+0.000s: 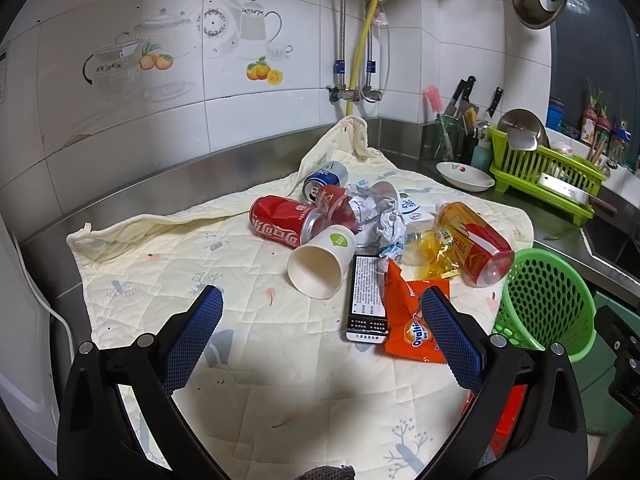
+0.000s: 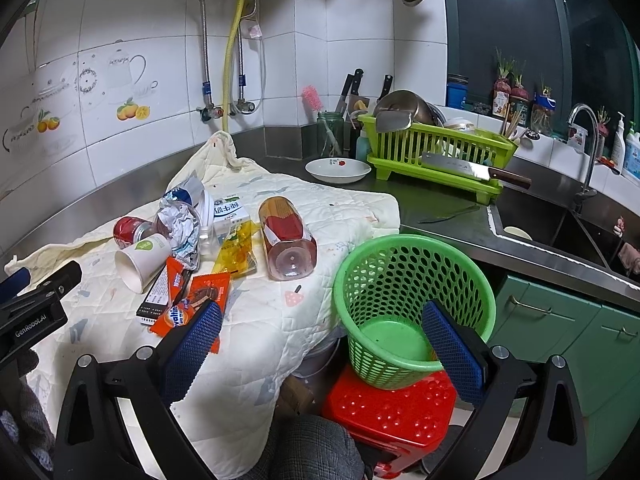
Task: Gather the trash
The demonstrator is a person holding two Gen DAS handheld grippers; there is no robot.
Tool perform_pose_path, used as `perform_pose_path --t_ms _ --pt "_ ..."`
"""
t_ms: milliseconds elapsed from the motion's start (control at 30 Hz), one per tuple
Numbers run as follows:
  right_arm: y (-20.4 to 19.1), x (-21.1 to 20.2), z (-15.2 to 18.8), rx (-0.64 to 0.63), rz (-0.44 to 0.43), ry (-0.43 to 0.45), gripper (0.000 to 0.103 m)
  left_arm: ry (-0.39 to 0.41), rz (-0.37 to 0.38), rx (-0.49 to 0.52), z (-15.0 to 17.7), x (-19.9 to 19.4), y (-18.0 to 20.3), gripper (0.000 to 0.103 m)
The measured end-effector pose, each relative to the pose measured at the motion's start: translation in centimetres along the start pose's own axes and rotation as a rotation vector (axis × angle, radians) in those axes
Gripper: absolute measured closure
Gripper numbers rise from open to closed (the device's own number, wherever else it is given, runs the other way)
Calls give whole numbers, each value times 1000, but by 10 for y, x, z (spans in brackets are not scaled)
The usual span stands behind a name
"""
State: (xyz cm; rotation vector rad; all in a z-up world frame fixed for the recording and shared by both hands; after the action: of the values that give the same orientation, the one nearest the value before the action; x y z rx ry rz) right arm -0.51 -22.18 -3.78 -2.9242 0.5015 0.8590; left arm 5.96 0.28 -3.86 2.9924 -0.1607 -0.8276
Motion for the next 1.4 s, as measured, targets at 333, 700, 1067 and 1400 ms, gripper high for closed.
perform_pose_path --t_ms 333,700,1067,1400 --pt "-4 4 -2 -5 -3 -6 6 -4 -3 10 -4 7 2 5" --pt "-10 18 -7 -29 -16 -17 6 -11 -15 15 -10 16 5 5" --pt "-8 41 -12 -49 -17 -41 6 -38 -14 26 -14 34 5 5" --pt "-17 74 -34 -114 -105 -69 6 -74 -15 15 -16 52 -6 5"
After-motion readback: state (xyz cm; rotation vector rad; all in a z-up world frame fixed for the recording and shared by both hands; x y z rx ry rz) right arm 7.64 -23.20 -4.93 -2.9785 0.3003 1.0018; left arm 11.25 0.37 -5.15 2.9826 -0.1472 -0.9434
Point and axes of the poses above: each gripper's, at about its wrist camera, not at the fingertips, and x roughly the way its jaws point, y to its right, z to its underside, the point moved 6 cm from there along x, roughly the way its jaws point, and after that the axes turned 6 degrees about z, right-handed, at the moved point
